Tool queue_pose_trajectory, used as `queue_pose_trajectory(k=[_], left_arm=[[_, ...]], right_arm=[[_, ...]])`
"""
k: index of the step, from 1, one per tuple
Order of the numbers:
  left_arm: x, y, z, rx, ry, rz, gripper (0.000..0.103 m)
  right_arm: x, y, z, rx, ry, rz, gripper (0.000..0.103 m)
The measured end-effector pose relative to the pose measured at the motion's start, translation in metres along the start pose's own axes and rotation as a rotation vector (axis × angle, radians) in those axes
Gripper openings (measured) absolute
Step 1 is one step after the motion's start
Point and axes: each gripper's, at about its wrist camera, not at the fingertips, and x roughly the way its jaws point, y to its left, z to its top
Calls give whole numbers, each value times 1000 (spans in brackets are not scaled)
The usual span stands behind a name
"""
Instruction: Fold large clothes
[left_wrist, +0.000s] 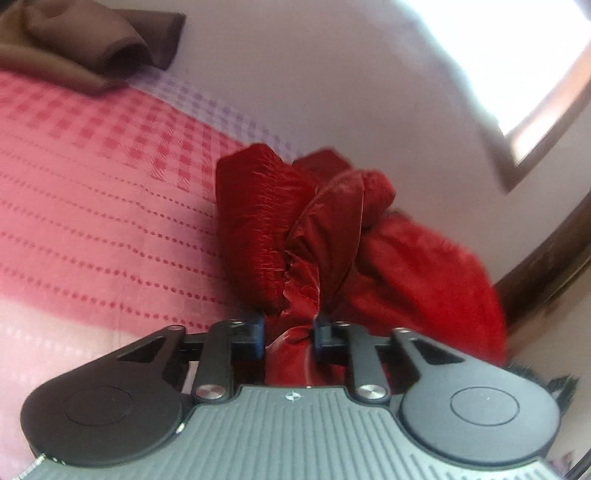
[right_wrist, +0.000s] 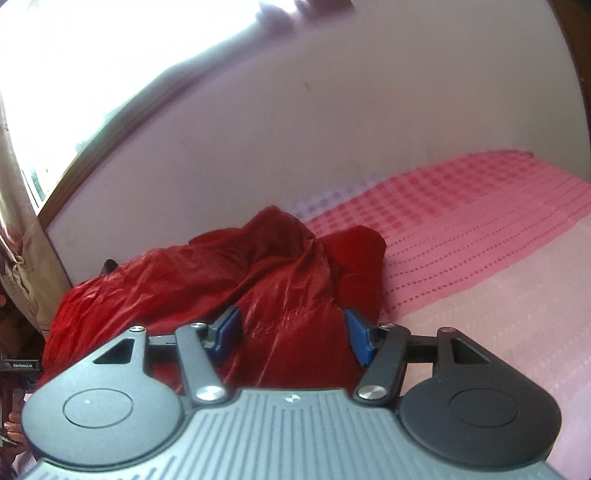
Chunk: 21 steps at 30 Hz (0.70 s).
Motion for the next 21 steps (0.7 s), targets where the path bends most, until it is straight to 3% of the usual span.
queue_pose_trajectory(k=[6, 8, 9, 11, 13, 16, 19, 21], left_arm=[[-19, 2, -11, -32, -33, 0, 20], [-17, 0, -8, -24, -29, 3, 27], [-16, -1, -6, -16, -25, 16, 33], [-12, -2, -2, 10, -2, 50, 73], [-7, 2, 0, 8, 8, 35, 88], [-1, 5, 4, -16, 26, -7, 100], [7, 5, 7, -39, 44, -55, 99], [14, 3, 7, -31, 61, -64, 77]], right_arm=[[-9, 1, 5, -50, -20, 4, 61], [-10, -1, 8, -48, -28, 6, 61], [-10, -1, 10, -48, -31, 6, 61], [-9, 0, 13, -48, -30, 20, 61], [-4, 3, 15, -67, -14, 8, 61], [1, 2, 15, -70, 4, 3, 67], [8, -2, 14, -81, 24, -29, 71], [15, -8, 14, -72, 48, -47, 72]])
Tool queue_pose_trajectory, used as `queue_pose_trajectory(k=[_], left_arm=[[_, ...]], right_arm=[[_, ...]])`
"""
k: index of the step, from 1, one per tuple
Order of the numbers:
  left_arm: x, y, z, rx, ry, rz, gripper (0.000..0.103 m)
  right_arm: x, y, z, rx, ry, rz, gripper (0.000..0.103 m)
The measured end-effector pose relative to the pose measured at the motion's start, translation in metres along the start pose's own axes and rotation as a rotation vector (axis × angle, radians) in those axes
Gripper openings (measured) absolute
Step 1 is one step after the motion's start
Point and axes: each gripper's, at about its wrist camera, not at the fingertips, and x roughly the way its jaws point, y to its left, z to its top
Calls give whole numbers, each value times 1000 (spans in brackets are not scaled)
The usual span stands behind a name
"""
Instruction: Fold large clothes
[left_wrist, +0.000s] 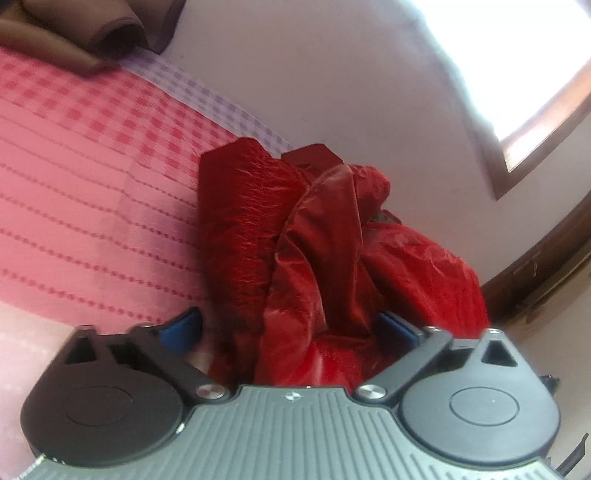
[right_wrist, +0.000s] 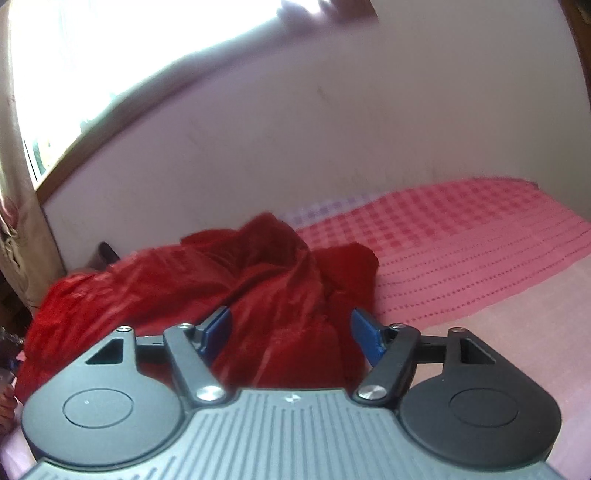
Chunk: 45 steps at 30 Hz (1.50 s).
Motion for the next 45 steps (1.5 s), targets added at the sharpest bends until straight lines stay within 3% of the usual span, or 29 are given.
queue_pose_trajectory(k=[1, 5, 8, 9, 11, 13, 17, 20, 23, 25, 29, 31, 33, 37, 45], left_arm=[[5, -1, -1, 4, 23, -5, 58], [-1, -4, -11, -15, -36, 13, 34], [-11, -7, -22, -49, -83, 16, 28], [-14, -8, -26, -61, -95, 20, 27], [-22, -10, -33, -83, -114, 18, 25], [-31, -12, -42, -116, -132, 17, 23], [-61, -10, -65, -182, -168, 16, 22], [-81, 2, -81, -238, -186, 13, 22], [-86, 3, -88, -247, -182, 31, 22], [-83, 0, -84, -240, -181, 49, 22], [-80, -5, -81, -249, -189, 72, 22], [-80, -6, -80, -256, -187, 79, 22], [-80, -9, -78, -258, -184, 93, 22], [-82, -25, -68, -247, -176, 126, 22], [-84, -88, -39, -232, -145, 167, 22]], right_arm=[[4, -3, -1, 7, 10, -8, 76], [17, -17, -5, 80, 62, 13, 86], [29, -25, -11, 132, 111, 53, 86], [30, -25, -14, 143, 116, 64, 84], [30, -20, -15, 119, 115, 82, 63], [28, -14, -16, 87, 117, 80, 59], [19, -10, -22, 126, 154, 117, 58], [1, 4, -25, 48, 163, 101, 58], [-37, 27, -15, -77, -6, -13, 59], [-63, 49, -3, -113, -95, 74, 55], [-83, 131, 4, -326, -96, 294, 20], [-78, 168, -3, -439, -70, 358, 12], [-62, 193, -12, -527, -43, 366, 11], [-15, 204, -27, -569, 68, 338, 8], [42, 193, -43, -429, 163, 306, 6]])
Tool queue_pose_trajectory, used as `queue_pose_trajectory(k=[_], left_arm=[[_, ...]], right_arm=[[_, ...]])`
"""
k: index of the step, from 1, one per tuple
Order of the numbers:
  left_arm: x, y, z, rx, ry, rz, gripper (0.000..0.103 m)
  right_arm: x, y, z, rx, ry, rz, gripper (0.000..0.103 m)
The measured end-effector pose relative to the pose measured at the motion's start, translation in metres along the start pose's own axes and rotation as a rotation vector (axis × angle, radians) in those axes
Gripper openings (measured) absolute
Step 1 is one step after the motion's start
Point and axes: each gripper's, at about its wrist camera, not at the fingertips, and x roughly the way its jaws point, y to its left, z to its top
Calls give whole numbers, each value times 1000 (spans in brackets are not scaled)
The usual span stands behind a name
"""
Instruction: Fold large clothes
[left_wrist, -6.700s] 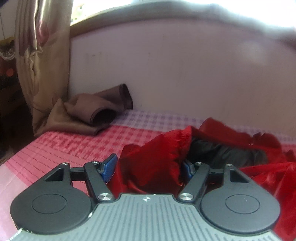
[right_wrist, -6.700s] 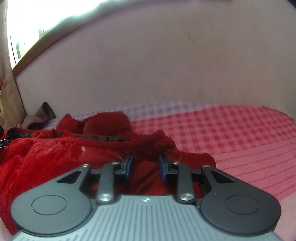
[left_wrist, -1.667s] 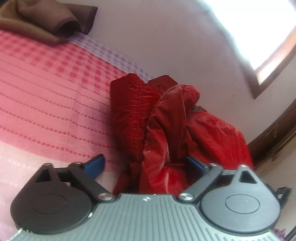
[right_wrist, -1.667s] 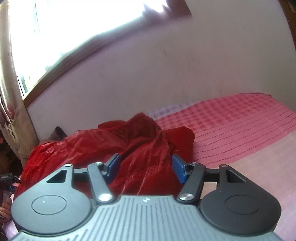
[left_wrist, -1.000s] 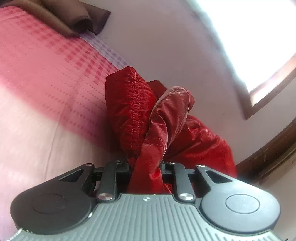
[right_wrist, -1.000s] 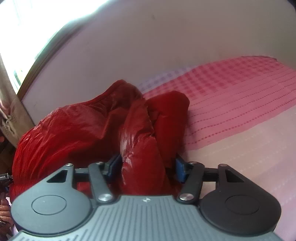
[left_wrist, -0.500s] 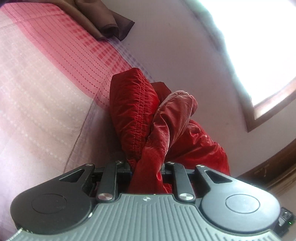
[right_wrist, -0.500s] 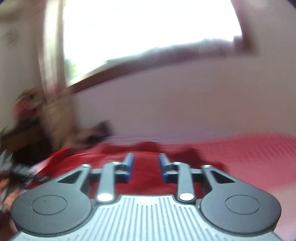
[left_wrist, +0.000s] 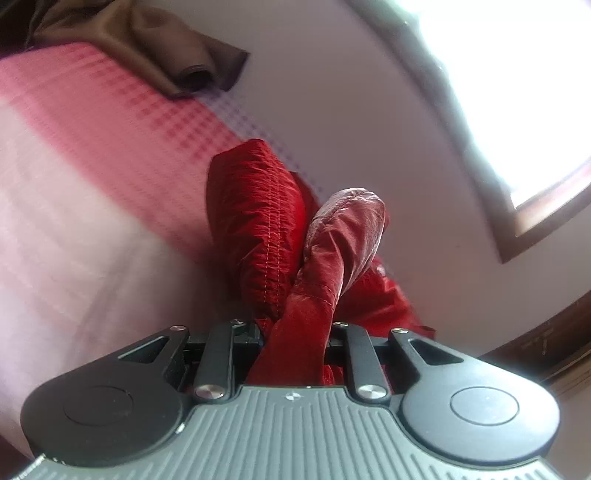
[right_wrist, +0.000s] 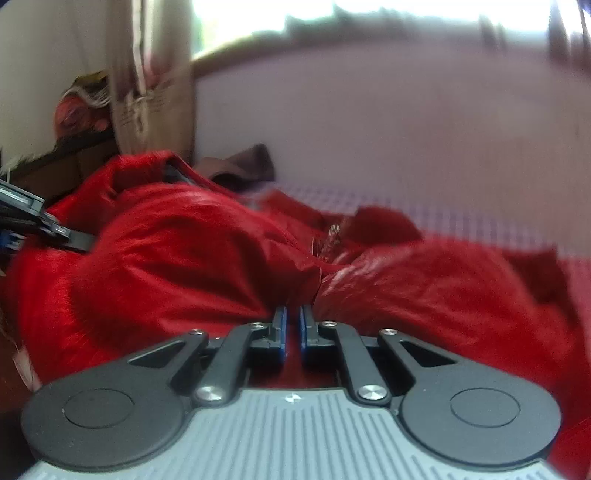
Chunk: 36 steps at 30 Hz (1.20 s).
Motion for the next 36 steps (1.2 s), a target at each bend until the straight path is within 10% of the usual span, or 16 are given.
queue_pose_trajectory(k=[16, 27, 36], left_arm=[[61, -192, -42, 249, 2, 10, 28], [85, -213, -61, 323, -42, -9, 28], [103, -242, -85, 431, -47, 20, 30]], right_arm=[[39, -62, -18, 504, 11, 159, 6], [-24, -96, -43, 634, -84, 214, 8], [-91, -157, -63, 684, -208, 63, 8]])
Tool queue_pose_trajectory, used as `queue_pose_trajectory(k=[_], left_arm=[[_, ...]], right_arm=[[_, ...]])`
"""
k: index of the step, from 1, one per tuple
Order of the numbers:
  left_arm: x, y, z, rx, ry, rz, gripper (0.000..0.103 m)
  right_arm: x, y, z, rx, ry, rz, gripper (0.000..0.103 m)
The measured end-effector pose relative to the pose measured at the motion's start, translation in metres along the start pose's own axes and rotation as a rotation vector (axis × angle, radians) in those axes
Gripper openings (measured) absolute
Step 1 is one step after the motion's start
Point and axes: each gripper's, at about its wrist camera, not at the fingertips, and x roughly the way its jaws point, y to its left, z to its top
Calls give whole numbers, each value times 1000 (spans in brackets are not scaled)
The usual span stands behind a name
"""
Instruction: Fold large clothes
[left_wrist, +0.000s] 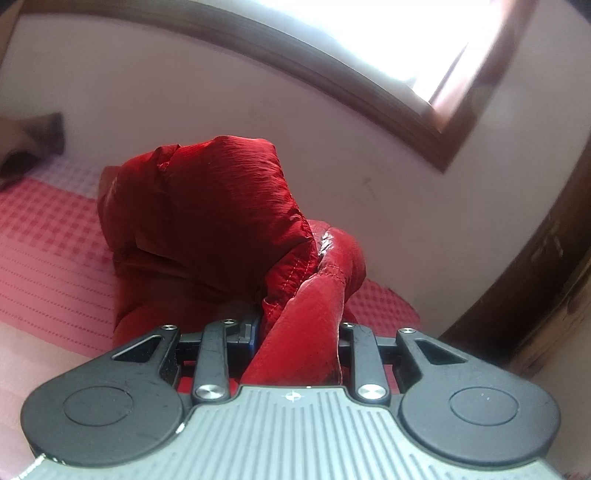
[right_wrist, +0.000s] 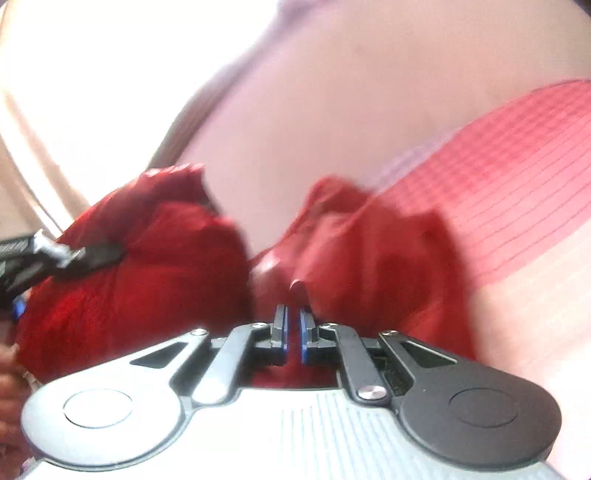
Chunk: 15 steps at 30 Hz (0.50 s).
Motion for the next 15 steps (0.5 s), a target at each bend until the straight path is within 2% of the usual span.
queue_pose_trajectory(k=[6, 10, 12, 15], left_arm=[[29, -30, -17, 103, 9, -19, 37], [50, -34, -30, 140, 7, -67, 42], [58, -34, -36, 150, -2, -86, 44], [71, -34, -43, 186, -16, -101, 47]], right_arm=[[2, -61, 4, 222, 52, 89, 1], [1, -78, 7, 303, 66, 146, 2], [-12, -83, 11, 330, 60, 183, 3], [-29, -86, 28, 293, 36, 185, 5]])
